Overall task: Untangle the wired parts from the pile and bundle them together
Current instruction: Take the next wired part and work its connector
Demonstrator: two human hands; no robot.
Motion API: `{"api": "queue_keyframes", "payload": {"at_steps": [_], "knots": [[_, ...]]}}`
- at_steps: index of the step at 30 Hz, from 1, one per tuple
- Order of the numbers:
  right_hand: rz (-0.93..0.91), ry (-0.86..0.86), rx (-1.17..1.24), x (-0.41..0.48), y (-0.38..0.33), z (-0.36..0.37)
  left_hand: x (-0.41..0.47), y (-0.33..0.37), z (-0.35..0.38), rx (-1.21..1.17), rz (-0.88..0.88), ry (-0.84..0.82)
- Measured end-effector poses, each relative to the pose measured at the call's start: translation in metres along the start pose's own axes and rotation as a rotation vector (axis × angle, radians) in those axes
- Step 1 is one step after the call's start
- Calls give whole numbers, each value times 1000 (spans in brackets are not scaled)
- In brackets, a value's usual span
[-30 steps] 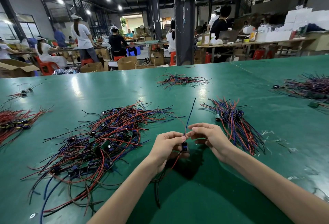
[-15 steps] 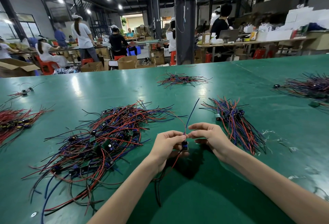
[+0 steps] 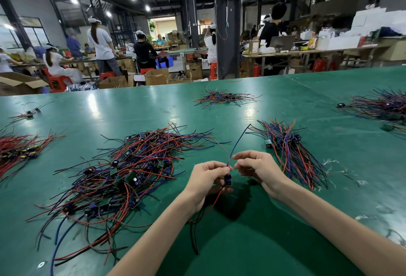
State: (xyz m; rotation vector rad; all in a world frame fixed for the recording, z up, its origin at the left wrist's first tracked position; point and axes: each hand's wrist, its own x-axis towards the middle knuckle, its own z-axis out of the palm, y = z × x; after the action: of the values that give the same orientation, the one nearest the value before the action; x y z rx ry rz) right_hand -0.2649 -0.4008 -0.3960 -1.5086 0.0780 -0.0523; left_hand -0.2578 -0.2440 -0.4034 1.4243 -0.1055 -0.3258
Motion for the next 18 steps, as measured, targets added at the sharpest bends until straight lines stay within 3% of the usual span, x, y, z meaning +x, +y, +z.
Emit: {"api": "queue_keyframes", "payload": {"at_steps": [18], "knots": [[4, -31, 54, 1, 2, 3, -1, -1, 6, 134, 16, 0]]}}
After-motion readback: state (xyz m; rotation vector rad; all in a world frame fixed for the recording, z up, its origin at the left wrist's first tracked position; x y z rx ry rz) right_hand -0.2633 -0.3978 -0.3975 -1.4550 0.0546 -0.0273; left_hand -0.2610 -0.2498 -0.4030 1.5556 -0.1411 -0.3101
